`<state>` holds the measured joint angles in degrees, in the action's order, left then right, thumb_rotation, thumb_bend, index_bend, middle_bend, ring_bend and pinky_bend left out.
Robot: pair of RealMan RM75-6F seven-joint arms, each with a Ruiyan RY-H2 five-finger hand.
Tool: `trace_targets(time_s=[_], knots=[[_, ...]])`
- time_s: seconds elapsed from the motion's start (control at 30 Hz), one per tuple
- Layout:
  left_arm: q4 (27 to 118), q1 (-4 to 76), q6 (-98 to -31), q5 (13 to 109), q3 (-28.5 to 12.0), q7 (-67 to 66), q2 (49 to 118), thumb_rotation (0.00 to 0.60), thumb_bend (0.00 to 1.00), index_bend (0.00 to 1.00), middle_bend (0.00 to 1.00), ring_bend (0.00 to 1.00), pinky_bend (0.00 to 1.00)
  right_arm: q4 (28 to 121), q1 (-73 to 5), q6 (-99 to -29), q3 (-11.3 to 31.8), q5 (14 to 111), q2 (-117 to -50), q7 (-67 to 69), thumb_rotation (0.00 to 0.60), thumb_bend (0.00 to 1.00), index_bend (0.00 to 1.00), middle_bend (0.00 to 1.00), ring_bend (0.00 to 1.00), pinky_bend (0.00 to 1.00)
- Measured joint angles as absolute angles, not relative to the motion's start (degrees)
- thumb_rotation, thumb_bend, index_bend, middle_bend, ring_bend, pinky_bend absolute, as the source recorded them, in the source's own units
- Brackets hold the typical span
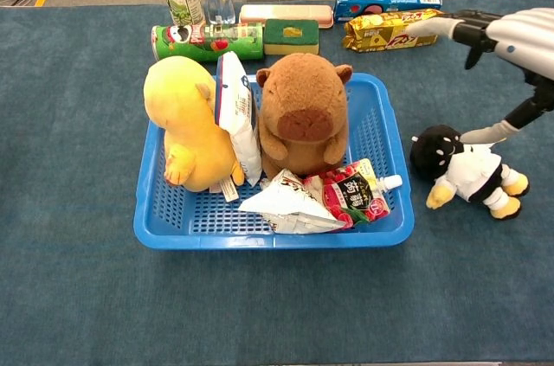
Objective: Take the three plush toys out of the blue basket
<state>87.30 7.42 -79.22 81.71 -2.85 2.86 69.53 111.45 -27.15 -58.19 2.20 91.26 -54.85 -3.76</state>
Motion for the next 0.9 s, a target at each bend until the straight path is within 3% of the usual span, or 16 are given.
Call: trace_targets(time_s=[0.23, 0.47, 0.9], knots=[[86.8, 6.9, -79.6, 81.8, -2.5, 4.3, 69.4, 0.6, 0.25, 0.4, 0.14, 0.29, 0.52, 105.0, -31.2, -57.3, 3.6, 95.1, -63.3, -1.4, 0.6, 0.0, 0.03, 0.0, 0.0, 0.21], [85.7, 6.4, -79.4, 81.5, -2.2, 5.8, 69.5, 0.6, 0.25, 0.4, 0.14, 0.29, 0.52, 98.8, -33.7, -59.2, 4.5, 97.4, -70.5, 0.8, 0.6, 0.0, 0.01, 0.0, 0.0, 0.2], [85.1, 6.1, -79.4, 81.6, -2.0, 6.5, 69.7, 0.6, 0.25, 0.41, 0.14, 0.29, 0.52, 92.3, -37.2, -60.8, 4.0, 99.6, -75.5, 8.7, 0.6, 0.0, 0.01, 0.0, 0.0, 0.2]])
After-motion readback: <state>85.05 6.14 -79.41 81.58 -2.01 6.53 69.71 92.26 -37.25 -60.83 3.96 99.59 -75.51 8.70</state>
